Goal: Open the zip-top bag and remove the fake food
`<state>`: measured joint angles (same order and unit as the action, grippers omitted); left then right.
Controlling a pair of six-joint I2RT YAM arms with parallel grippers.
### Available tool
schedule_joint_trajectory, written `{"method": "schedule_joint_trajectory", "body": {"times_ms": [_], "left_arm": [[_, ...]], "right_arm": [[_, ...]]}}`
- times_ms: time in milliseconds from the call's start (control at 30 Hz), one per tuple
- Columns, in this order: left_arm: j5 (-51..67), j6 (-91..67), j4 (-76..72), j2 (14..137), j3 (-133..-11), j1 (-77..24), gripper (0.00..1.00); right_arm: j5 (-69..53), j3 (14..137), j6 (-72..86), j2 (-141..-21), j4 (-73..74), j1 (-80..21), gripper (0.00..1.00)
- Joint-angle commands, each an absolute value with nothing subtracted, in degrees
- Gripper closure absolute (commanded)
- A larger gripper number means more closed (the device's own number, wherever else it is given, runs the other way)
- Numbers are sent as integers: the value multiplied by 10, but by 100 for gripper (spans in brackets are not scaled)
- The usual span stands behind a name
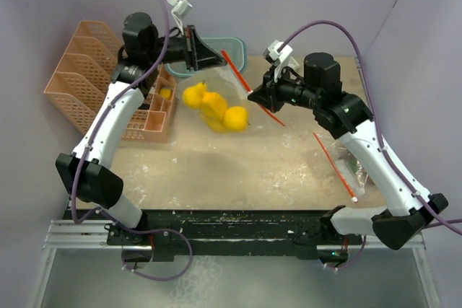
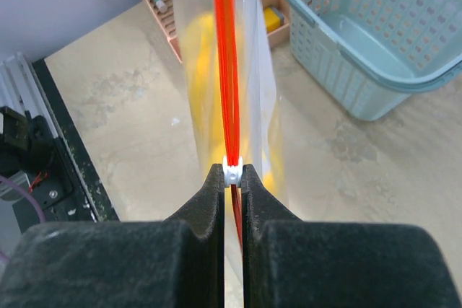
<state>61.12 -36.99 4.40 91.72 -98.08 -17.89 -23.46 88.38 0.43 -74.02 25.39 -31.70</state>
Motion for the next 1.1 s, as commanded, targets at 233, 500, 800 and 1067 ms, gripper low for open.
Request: {"method": "schedule_joint_trajectory", "body": {"times_ms": [233,500,800,1067], "left_arm": [[579,-420,-6,859,-1019,-50,100],[587,-485,-113,860,-951,-51,100],[625,-468,-144,830,-890,-78,100],[629,-439,-120,822,-868,-133,100]], "right_arm": [[-218,772,14,-646,323,-315,100],[-208,755,34,-617,326,-315,100],[-231,850,58,-664,283,-315,38],[-207,954,40,-744,271,-314,47]]}}
